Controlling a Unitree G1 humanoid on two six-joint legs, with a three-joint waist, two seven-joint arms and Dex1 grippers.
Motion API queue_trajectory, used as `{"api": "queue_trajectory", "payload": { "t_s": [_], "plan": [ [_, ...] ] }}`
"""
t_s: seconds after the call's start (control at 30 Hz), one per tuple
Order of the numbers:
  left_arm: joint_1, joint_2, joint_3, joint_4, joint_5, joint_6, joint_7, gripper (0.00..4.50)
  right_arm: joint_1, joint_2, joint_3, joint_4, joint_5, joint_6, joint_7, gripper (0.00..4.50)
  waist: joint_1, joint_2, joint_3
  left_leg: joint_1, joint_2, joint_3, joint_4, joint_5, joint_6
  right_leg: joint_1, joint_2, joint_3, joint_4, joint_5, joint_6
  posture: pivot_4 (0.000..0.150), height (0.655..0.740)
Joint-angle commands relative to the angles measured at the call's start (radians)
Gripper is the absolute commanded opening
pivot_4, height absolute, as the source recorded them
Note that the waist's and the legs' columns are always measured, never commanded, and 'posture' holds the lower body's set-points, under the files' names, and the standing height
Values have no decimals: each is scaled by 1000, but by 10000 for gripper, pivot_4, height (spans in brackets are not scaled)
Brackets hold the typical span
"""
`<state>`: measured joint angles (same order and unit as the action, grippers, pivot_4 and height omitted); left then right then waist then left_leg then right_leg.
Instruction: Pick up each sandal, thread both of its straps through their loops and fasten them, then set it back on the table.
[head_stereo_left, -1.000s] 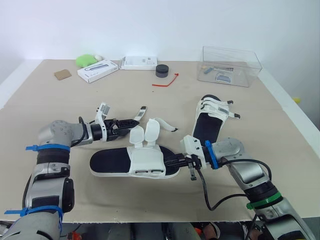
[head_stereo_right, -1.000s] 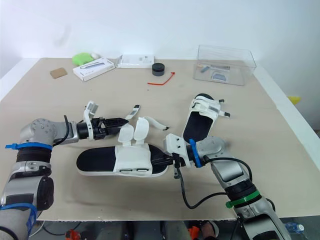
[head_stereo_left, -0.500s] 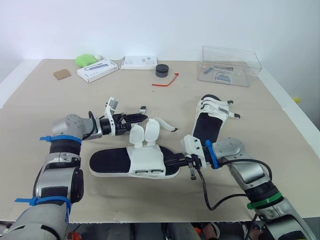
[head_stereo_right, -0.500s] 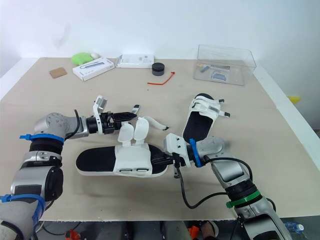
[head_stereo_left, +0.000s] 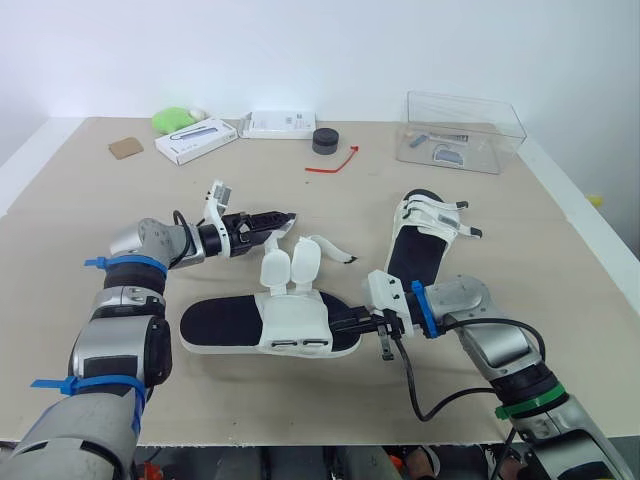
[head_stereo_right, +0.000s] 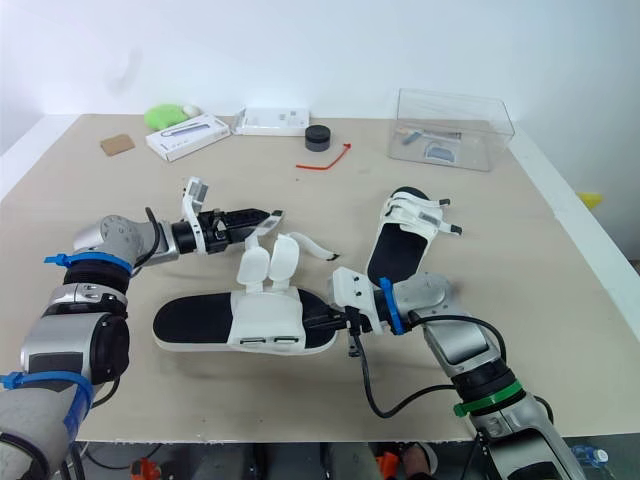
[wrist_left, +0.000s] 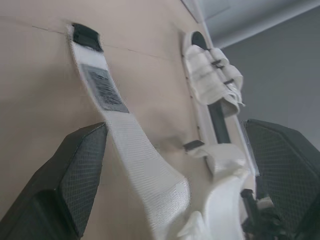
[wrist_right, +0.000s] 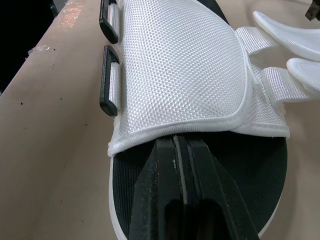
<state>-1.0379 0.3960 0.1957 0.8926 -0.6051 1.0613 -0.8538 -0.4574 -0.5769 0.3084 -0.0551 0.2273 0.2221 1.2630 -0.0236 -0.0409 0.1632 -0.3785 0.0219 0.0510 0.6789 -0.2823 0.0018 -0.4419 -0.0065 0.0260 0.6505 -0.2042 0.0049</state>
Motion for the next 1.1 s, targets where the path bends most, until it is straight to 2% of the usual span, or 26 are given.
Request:
{"api": "queue_trajectory", "payload": {
  "t_s": [0.03,0.27,0.5,0.53,0.6,0.7,0.73,0.8,0.83,1.0,1.1],
  "plan": [
    [-11,3,3,-28,9,13,-22,45000,-1,-14,-5,-39,4,-5,8,657,0,0,0,0,0,0,0,0,0,0,0,0,0,0,0,1500,7400],
    [-12,14,23,-46,4,21,-47,45000,-5,-14,2,-34,0,-11,8,657,0,0,0,0,0,0,0,0,0,0,0,0,0,0,0,1500,7400],
    [-37,0,106,-42,-47,44,-41,45000,-11,-10,9,-26,-5,-19,15,657,0,0,0,0,0,0,0,0,0,0,0,0,0,0,0,1500,7400],
    [-37,-1,107,-49,-47,50,-45,39760,-13,-11,8,-22,-6,-22,17,0,0,0,0,0,0,0,0,0,0,0,0,0,0,0,0,1500,7400],
    [-31,-2,101,-63,-48,62,-52,33625,-13,-12,8,-21,-7,-24,20,0,0,0,0,0,0,0,0,0,0,0,0,0,0,0,0,1500,7400],
    [-21,-8,90,-75,-42,64,-53,17679,-10,-12,8,-25,-9,-23,22,0,0,0,0,0,0,0,0,0,0,0,0,0,0,0,0,1500,7400],
    [-19,-10,87,-76,-38,63,-52,13931,-10,-12,7,-26,-10,-22,22,0,0,0,0,0,0,0,0,0,0,0,0,0,0,0,0,1500,7400],
    [-13,-18,71,-79,-20,48,-48,3692,-7,-13,7,-28,-13,-24,23,0,0,0,0,0,0,-1,0,0,0,0,0,-1,0,0,0,1500,7400],
    [-11,-22,68,-77,-14,40,-44,677,-6,-13,7,-29,-14,-24,23,0,0,0,0,0,0,-1,0,0,0,0,0,-1,0,0,0,1500,7400],
    [-1,-34,36,-96,20,-16,-45,677,-3,-17,7,-30,-17,-25,25,0,0,0,0,0,0,-1,1,0,0,0,0,0,0,0,0,1500,7400],
    [38,-39,-29,-223,77,-164,-60,677,2,-20,7,-34,-18,-24,25,0,0,0,0,0,0,-1,1,0,0,0,0,0,0,0,0,1500,7400]
  ]
}}
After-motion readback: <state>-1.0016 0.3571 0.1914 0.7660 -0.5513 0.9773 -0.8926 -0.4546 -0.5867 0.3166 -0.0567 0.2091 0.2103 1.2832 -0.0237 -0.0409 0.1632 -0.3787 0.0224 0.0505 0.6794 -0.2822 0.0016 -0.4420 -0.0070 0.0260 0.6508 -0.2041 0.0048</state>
